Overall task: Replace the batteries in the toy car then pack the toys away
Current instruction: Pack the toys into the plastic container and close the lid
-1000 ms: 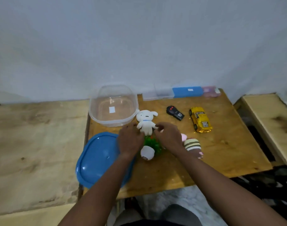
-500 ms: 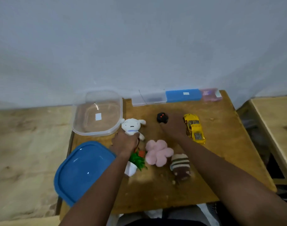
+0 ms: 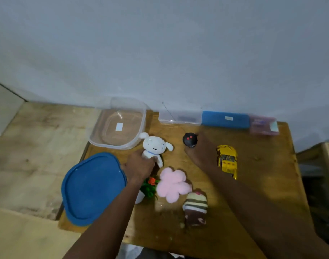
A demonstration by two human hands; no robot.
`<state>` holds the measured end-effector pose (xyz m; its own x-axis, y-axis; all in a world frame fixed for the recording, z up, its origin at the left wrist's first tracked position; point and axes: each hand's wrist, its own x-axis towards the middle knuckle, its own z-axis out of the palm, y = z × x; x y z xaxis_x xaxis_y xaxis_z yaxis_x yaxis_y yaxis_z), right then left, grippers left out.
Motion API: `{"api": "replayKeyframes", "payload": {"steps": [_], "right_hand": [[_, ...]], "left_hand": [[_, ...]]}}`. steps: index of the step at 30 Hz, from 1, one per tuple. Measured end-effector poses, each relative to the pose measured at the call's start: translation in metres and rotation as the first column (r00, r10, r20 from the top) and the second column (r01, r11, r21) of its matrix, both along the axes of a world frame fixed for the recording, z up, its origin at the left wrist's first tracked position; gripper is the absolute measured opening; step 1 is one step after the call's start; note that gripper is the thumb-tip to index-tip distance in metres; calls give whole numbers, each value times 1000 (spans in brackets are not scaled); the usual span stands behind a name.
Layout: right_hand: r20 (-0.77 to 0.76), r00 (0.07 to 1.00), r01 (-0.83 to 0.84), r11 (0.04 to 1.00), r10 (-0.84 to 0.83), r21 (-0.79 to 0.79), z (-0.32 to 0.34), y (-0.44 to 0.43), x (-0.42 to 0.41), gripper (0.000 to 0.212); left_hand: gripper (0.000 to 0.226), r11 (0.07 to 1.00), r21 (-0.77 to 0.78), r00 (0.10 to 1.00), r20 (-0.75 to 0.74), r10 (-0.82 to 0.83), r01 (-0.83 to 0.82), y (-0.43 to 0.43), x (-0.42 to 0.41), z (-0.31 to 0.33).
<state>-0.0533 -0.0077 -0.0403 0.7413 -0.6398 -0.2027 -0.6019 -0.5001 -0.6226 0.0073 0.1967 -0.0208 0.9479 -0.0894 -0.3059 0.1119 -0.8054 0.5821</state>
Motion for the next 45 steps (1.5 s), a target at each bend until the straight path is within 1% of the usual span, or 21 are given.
{"api": "replayKeyframes", "payload": {"steps": [4, 6, 8, 11, 14, 16, 18, 20, 22, 24, 26, 27, 29, 30, 32, 34, 37, 40, 42, 45], "right_hand": [[144, 989, 20, 997, -30, 68, 13, 4, 0, 50], [255, 967, -19, 994, -9, 107, 22, 9, 6, 51], [350, 936, -68, 992, 28, 104, 27, 15, 18, 54], [441, 891, -129, 991, 106, 24, 37, 29, 38, 55], [491, 835, -199, 968, 248, -152, 53, 46, 62, 48], [462, 827, -219, 941, 320, -259, 62, 58, 84, 45], [383, 850, -239, 912, 362, -332, 66, 71, 109, 46], [305, 871, -286, 903, 384, -322, 65, 85, 132, 47], [256, 884, -317, 904, 391, -286, 61, 98, 152, 48], [175, 911, -318, 906, 373, -278, 55, 108, 171, 46], [64, 929, -325, 888, 364, -326, 48, 114, 187, 38], [18, 935, -325, 877, 354, -355, 45, 117, 194, 34], [-32, 948, -304, 867, 318, -395, 38, 122, 206, 29], [-49, 953, -292, 867, 299, -404, 34, 123, 211, 28], [-87, 959, -280, 865, 269, -417, 27, 126, 219, 26], [-136, 957, -290, 855, 256, -430, 23, 127, 224, 25], [-193, 949, -312, 836, 250, -451, 19, 129, 229, 25], [-217, 945, -317, 844, 243, -434, 19, 129, 232, 24], [-195, 949, -309, 846, 247, -433, 19, 128, 231, 26], [-91, 964, -266, 870, 252, -415, 23, 128, 220, 33]], "left_hand": [[35, 985, -164, 991, 127, -34, 55, 1, -14, 18], [34, 972, -222, 980, 196, -30, 74, 3, -16, 28], [27, 950, -306, 972, 235, 19, 55, 7, -14, 41], [22, 930, -368, 958, 266, 104, 1, 20, 2, 55], [27, 948, -316, 935, 330, 130, -20, 39, 33, 65], [30, 972, -234, 923, 367, 115, -27, 54, 58, 72], [29, 990, -140, 932, 352, 81, -33, 69, 86, 74], [30, 1000, -10, 948, 318, 5, -2, 82, 116, 71], [27, 989, 125, 954, 278, -110, 77, 91, 143, 65], [24, 970, 186, 949, 245, -199, 155, 96, 168, 58], [20, 952, 223, 939, 227, -260, 210, 98, 189, 50], [16, 936, 264, 928, 229, -294, 232, 98, 198, 47], [12, 870, 410, 882, 252, -398, 275, 98, 212, 38], [13, 826, 485, 851, 265, -453, 288, 98, 218, 35], [15, 767, 564, 798, 288, -529, 305, 97, 227, 27], [16, 740, 586, 782, 270, -562, 330, 97, 232, 17], [18, 728, 582, 775, 245, -582, 363, 97, 237, 7], [16, 715, 606, 742, 288, -605, 348, 97, 238, 1], [21, 737, 600, 728, 348, -590, 310, 98, 237, -2], [39, 785, 546, 743, 386, -546, 293, 100, 229, -1]]}}
